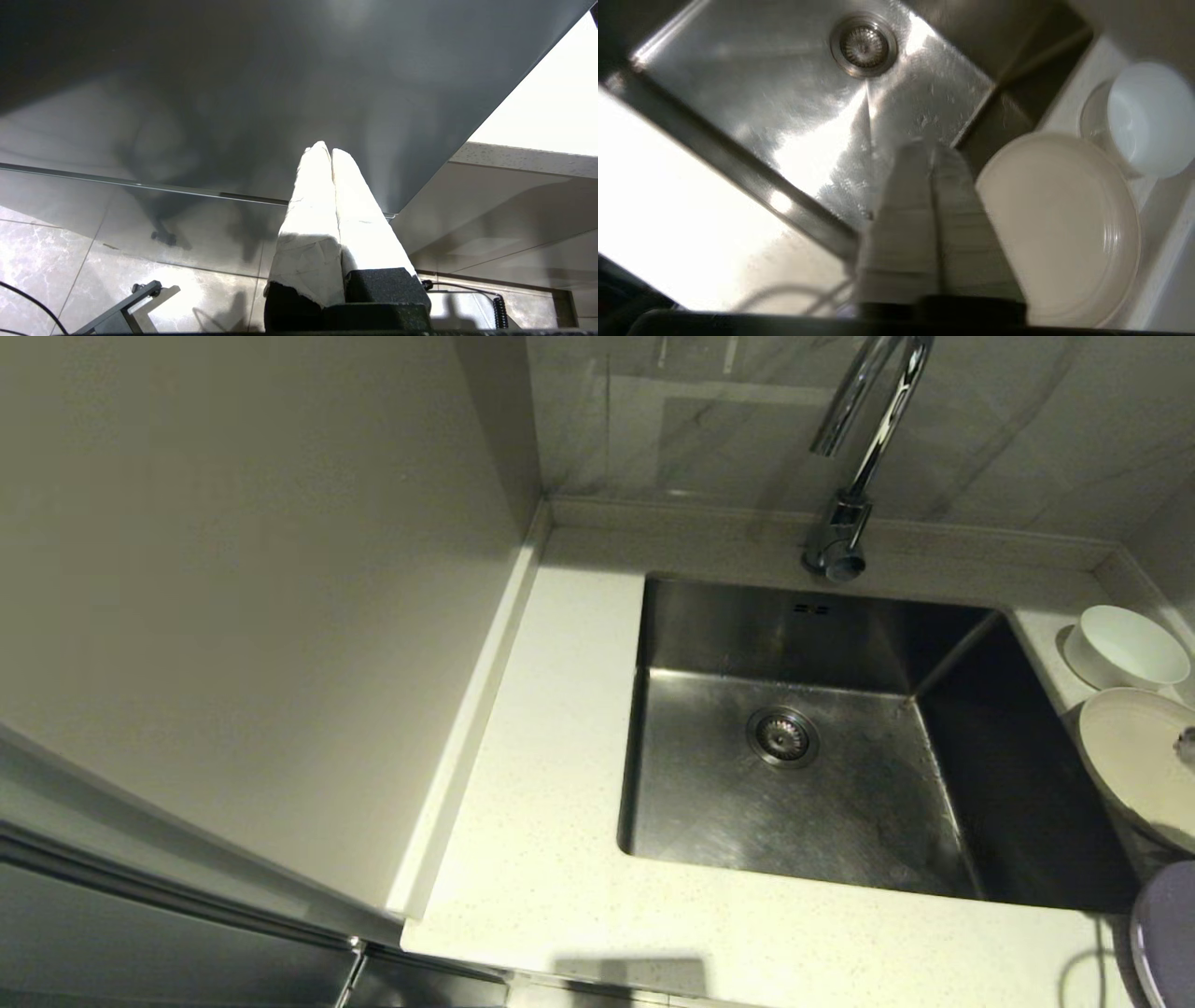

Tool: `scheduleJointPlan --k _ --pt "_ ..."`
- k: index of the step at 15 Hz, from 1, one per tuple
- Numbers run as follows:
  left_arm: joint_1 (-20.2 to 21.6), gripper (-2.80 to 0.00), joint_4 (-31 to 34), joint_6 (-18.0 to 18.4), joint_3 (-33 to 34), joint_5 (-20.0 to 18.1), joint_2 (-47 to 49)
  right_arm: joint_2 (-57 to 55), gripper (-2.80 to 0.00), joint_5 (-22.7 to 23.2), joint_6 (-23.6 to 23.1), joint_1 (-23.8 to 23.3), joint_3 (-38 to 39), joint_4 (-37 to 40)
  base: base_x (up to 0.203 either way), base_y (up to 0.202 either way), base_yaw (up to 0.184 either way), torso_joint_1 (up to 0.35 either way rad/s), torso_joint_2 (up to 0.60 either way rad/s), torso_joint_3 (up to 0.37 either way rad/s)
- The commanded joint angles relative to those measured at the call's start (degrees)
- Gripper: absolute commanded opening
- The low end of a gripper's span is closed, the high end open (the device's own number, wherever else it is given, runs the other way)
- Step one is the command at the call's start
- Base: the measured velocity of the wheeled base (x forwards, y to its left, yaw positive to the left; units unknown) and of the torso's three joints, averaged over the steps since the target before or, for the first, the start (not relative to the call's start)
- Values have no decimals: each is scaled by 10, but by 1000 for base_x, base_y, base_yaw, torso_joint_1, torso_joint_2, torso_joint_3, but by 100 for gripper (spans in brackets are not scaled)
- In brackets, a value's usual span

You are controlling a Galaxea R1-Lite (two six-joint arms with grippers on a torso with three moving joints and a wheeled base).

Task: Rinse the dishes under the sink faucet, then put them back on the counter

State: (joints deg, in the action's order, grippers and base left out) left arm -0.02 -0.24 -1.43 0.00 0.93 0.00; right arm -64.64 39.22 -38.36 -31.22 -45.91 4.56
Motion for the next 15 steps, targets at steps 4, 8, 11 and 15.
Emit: scheduleJointPlan --k 4,8,11,15 --pt "0 -280 0 0 0 0 -2 101 -280 -222 138 135 -5 2 0 0 0 0 0 0" --pt "0 -280 0 -1 0 0 -2 202 -280 -345 274 181 103 0 0 0 0 0 0 0" --pt "0 -280 0 -1 0 0 -3 265 -280 -355 362 218 155 -2 0 0 0 0 0 0" --pt "0 -280 0 0 0 0 -2 340 -280 -358 378 275 231 -36 0 0 0 0 0 0"
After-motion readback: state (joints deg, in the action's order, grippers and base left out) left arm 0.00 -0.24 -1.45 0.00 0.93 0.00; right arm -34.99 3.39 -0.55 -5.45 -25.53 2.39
